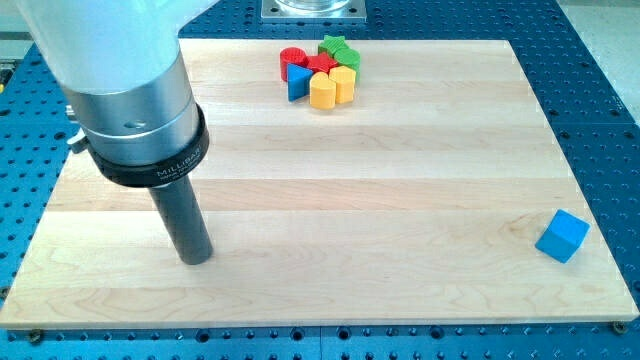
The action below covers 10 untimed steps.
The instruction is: Slide the cube to the bottom left of the board
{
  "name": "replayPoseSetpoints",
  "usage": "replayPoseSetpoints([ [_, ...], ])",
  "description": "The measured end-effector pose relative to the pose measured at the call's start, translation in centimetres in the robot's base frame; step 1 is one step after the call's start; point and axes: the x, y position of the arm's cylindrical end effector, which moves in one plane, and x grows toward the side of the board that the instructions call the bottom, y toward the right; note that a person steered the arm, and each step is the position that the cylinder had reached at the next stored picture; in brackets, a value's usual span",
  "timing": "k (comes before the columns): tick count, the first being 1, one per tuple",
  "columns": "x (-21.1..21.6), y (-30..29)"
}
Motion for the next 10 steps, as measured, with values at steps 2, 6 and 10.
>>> replayPoseSetpoints([
  [2, -0.6, 0.0],
  [6, -9.2, 36.5],
  [10, 0.0, 33.2],
])
